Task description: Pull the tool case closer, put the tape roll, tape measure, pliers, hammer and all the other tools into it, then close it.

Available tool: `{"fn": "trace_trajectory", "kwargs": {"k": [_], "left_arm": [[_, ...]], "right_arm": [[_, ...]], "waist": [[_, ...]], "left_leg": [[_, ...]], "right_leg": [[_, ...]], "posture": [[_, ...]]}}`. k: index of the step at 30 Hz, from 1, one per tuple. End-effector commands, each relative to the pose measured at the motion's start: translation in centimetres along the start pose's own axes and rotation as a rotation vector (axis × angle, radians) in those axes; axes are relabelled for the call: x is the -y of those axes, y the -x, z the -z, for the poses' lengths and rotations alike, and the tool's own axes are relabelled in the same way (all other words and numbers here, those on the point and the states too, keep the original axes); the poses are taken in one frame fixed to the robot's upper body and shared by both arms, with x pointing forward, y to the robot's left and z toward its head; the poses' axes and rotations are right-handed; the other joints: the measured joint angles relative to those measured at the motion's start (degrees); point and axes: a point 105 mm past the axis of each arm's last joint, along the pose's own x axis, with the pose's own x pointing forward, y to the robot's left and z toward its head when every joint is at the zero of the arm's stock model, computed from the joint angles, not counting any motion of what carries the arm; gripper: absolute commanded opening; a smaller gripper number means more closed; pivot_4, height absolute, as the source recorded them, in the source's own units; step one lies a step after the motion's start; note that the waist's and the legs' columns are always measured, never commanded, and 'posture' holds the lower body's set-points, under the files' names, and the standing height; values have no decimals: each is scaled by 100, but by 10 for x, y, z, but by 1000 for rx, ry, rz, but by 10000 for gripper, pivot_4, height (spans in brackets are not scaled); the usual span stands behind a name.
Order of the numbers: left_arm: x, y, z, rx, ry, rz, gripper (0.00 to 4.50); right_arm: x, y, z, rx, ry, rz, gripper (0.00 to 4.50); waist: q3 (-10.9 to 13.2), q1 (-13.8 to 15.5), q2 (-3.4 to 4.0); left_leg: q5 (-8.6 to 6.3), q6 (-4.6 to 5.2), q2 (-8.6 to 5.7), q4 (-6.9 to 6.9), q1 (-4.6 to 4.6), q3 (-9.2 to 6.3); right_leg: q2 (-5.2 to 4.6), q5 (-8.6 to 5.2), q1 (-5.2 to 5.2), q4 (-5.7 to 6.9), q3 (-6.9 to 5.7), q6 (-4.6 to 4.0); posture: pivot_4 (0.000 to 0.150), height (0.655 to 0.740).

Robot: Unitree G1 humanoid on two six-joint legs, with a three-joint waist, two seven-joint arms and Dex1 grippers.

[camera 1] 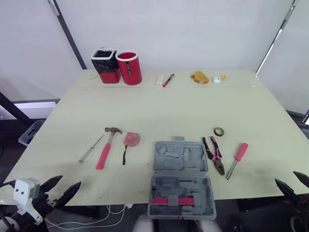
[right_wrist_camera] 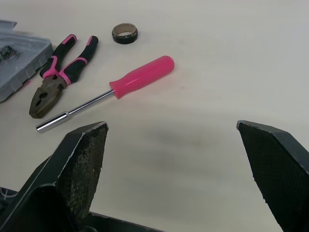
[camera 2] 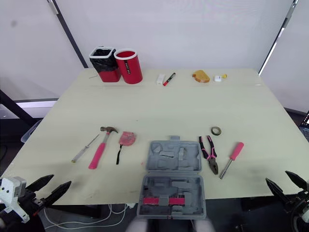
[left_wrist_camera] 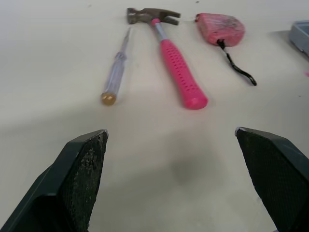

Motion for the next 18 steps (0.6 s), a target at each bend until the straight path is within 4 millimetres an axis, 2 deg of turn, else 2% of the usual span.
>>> {"fn": "trace_trajectory", "kwargs": {"k": [1, 5, 8, 18], "left_arm": [[17, -13, -32, 69, -94, 106, 44892], [45, -32, -58, 115, -136, 269, 44892], [64, -47, -76, 152, -154, 362, 44892], [113, -67, -94, 168, -172, 589, 44892]], "right_arm": [[-6, -12, -26, 23, 60, -83, 45000], [-9, -37, -51, -5, 152, -161, 45000], [-13, -58, -60, -63, 220, -238, 45000], [-24, -125, -90, -270, 439, -493, 45000]], "waist": [[0, 3, 0], [2, -10, 4], [0, -6, 2], [9, -19, 12]], "left_leg": [[0, 0, 0, 0, 0, 0], [0, 0, 0, 0, 0, 2], [1, 1, -6, 0, 2, 7], [1, 2, -17, -2, -5, 18]], "right_leg": [[0, 1, 0, 0, 0, -1], [3, 3, 0, 0, 2, -4], [5, 4, 0, 1, 10, -4], [26, 5, -3, 1, 7, -7]], "posture": [[1500, 7400], [1500, 7400], [1500, 7400], [1500, 7400]]}}
